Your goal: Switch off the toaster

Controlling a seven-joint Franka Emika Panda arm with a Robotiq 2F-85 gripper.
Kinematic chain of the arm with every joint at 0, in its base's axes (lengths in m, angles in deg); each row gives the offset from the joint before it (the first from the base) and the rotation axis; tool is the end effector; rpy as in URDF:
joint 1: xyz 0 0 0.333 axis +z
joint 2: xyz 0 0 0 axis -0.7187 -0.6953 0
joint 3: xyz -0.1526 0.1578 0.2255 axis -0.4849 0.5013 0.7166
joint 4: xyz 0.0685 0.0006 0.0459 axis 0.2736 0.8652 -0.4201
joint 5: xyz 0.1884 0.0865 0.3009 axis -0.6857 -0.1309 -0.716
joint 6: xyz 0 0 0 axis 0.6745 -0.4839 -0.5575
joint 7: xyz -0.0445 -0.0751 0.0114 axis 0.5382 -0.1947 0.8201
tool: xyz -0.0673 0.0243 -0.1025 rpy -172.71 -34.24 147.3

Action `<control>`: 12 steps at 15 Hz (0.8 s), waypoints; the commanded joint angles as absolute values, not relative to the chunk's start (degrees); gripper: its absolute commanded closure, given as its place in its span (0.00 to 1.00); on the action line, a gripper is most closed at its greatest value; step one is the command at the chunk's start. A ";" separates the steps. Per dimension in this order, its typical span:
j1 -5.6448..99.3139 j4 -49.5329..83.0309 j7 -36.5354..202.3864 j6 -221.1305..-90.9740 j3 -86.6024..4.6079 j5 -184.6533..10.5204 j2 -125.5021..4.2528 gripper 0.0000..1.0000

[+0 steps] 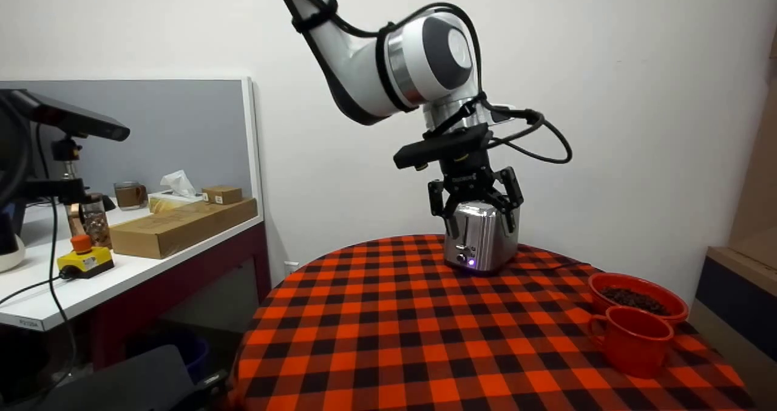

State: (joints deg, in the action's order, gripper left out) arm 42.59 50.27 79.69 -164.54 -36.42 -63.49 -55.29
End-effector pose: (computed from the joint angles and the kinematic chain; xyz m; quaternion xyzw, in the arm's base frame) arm 0.5444 -0.0282 0.3068 0.9842 0.0854 0.0576 0.1437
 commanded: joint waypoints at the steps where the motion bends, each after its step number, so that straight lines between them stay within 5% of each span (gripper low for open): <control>1: 45.40 42.92 80.34 -171.28 -38.03 -63.57 -64.02 0.00; 12: 58.86 30.17 73.49 -180.82 -48.09 -60.72 -80.04 0.00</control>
